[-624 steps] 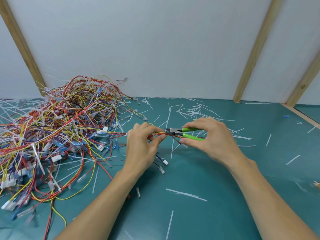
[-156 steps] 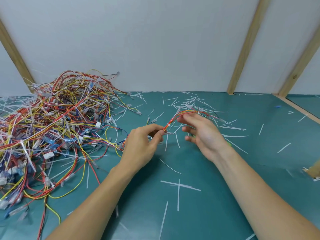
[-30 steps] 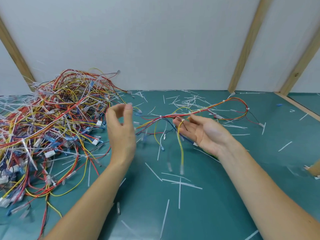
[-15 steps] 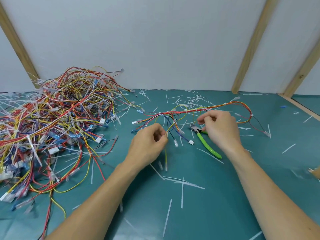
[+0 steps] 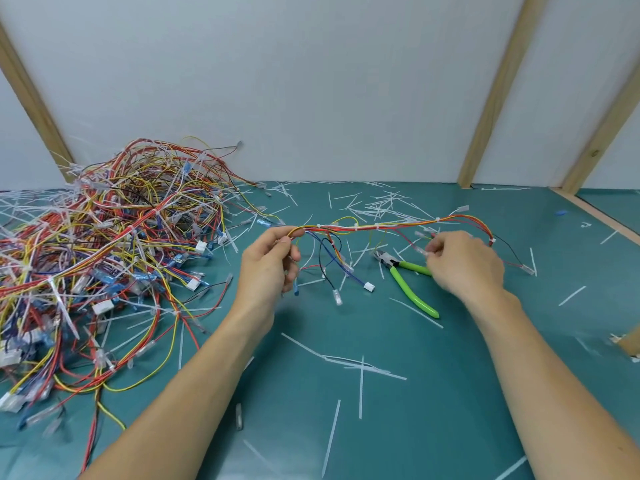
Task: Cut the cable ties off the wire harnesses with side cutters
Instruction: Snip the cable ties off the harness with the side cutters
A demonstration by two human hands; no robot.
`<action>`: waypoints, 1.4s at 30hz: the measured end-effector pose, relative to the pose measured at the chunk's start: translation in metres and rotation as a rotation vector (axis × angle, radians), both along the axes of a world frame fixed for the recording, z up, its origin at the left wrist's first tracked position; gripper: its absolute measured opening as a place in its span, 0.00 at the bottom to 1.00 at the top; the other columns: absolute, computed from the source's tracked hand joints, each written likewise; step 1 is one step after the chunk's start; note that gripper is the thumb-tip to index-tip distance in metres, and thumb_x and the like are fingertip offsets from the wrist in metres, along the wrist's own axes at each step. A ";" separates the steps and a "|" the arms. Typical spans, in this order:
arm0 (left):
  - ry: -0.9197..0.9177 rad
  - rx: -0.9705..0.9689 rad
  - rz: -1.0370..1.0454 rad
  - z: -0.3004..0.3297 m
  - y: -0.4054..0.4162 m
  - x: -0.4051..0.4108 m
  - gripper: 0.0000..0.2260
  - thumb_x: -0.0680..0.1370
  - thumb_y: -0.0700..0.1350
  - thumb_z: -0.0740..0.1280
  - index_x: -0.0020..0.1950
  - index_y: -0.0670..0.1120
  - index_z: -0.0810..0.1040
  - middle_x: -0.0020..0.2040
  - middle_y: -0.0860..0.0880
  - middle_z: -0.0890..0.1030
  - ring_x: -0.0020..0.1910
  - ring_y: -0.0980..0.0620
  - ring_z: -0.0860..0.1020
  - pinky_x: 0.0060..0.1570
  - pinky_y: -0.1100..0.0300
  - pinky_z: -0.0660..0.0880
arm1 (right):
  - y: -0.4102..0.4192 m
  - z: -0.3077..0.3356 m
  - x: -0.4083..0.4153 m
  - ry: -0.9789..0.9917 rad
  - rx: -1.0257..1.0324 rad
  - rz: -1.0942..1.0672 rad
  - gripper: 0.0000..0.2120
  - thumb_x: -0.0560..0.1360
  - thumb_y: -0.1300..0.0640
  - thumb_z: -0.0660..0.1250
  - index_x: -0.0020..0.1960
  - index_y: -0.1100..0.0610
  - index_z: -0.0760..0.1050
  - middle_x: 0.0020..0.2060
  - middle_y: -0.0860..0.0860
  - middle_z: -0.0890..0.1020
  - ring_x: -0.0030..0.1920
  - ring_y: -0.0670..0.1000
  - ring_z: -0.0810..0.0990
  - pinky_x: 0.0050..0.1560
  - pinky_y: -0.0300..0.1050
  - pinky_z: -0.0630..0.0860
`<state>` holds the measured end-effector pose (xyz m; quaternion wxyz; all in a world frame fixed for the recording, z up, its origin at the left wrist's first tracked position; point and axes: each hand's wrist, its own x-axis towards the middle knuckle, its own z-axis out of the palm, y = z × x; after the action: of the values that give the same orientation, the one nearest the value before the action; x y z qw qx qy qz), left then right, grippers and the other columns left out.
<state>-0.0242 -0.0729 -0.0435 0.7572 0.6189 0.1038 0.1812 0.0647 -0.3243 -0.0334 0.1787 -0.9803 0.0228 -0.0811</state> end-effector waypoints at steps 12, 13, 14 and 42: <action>-0.104 -0.041 -0.057 0.004 0.002 -0.001 0.12 0.84 0.38 0.58 0.53 0.46 0.80 0.35 0.51 0.77 0.29 0.55 0.70 0.27 0.64 0.64 | 0.036 -0.004 -0.016 -0.041 0.453 0.337 0.11 0.72 0.41 0.75 0.46 0.47 0.84 0.40 0.40 0.85 0.41 0.37 0.79 0.43 0.42 0.73; -0.113 -0.025 -0.055 0.005 0.003 -0.001 0.11 0.84 0.38 0.58 0.52 0.46 0.80 0.35 0.52 0.77 0.30 0.55 0.71 0.29 0.65 0.66 | 0.042 -0.003 -0.017 -0.066 0.578 0.354 0.08 0.73 0.44 0.75 0.46 0.47 0.85 0.40 0.40 0.86 0.38 0.36 0.79 0.42 0.40 0.72; -0.116 -0.014 -0.060 0.005 0.003 -0.001 0.11 0.84 0.37 0.58 0.52 0.45 0.79 0.36 0.52 0.77 0.31 0.55 0.72 0.31 0.65 0.67 | 0.046 0.000 -0.019 -0.056 0.731 0.378 0.06 0.75 0.47 0.75 0.48 0.48 0.85 0.42 0.41 0.87 0.37 0.35 0.79 0.42 0.38 0.72; 0.195 -0.144 -0.464 0.010 -0.013 -0.012 0.25 0.74 0.61 0.67 0.61 0.44 0.80 0.58 0.47 0.85 0.56 0.51 0.84 0.35 0.62 0.80 | 0.050 0.017 -0.033 0.586 1.876 0.607 0.13 0.77 0.57 0.57 0.33 0.54 0.65 0.25 0.50 0.65 0.33 0.54 0.77 0.54 0.52 0.80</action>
<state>-0.0359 -0.0858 -0.0340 0.8072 0.5850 0.0442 -0.0655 0.0317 -0.2738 -0.0165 0.8730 -0.3919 -0.1289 0.2602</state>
